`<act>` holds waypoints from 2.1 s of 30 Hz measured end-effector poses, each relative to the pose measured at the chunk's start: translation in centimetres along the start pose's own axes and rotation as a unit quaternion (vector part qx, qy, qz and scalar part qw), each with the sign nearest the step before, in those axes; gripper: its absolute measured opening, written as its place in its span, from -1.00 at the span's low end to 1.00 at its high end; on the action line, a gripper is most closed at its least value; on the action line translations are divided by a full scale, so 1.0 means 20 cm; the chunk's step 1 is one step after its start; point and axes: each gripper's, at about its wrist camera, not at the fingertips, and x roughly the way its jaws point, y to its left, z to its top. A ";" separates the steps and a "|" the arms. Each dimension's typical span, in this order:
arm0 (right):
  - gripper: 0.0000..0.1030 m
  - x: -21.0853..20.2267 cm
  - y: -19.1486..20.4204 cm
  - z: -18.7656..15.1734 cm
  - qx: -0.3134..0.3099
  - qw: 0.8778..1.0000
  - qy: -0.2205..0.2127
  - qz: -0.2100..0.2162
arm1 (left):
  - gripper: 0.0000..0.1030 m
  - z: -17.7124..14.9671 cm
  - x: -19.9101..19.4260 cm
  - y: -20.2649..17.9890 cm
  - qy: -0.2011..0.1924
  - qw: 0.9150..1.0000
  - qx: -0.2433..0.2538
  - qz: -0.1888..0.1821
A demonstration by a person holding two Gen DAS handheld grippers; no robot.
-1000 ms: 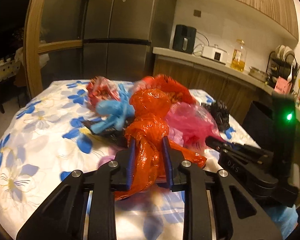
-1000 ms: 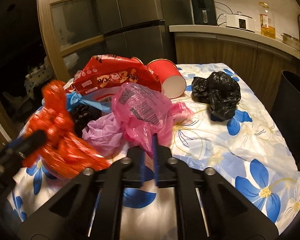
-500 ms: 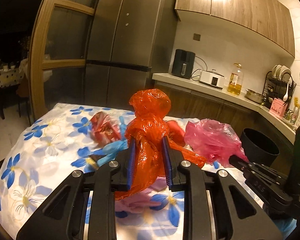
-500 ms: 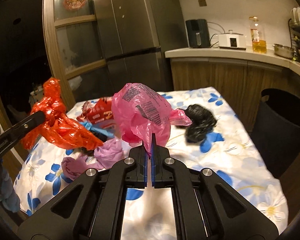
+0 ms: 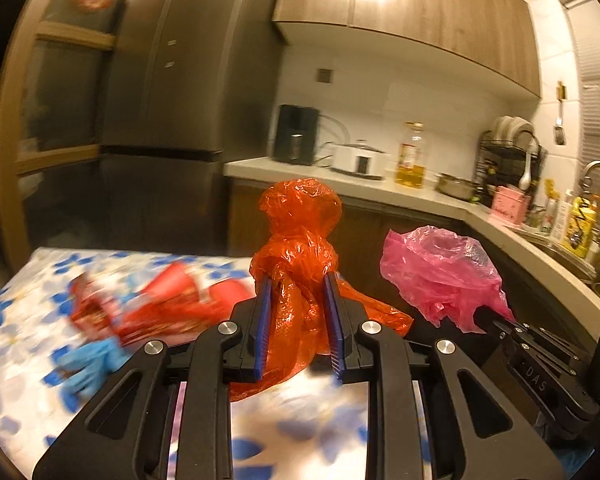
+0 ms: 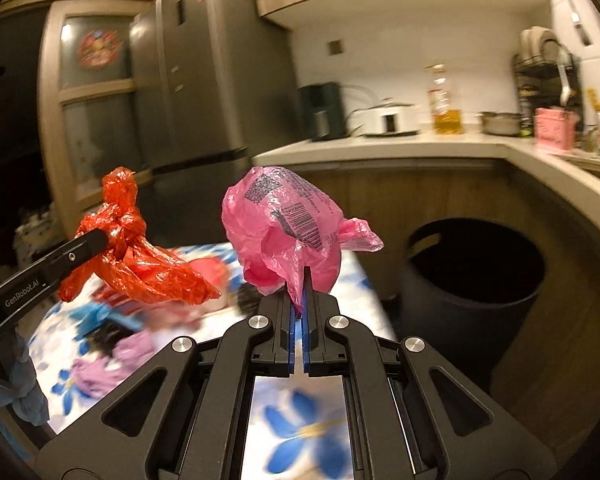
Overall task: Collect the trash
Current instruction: 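Carry the orange and pink bags with both tools over the black bin, then open both tools to drop the bags into the black bin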
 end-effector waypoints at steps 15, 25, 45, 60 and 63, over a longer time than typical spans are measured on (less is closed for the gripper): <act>-0.96 0.05 -0.64 0.14 0.060 0.987 -0.044 -0.144 | -0.53 0.05 0.53 -0.70 -0.009 0.994 0.059 -0.089; -0.95 0.13 -0.79 0.14 0.061 0.982 -0.039 -0.174 | -0.51 -0.03 0.78 -0.90 0.026 0.988 0.074 -0.136; -0.91 0.23 -0.92 0.15 0.088 0.980 -0.024 -0.175 | 0.15 -0.09 0.93 -0.98 0.064 0.983 0.082 -0.150; 0.15 0.16 -0.81 0.14 0.079 0.984 -0.031 -0.159 | 0.85 -0.07 0.72 -0.70 0.028 0.997 0.047 -0.058; 0.29 0.12 -0.73 0.11 0.074 0.986 -0.032 -0.149 | 0.85 -0.09 0.63 -0.63 0.023 0.998 0.049 -0.031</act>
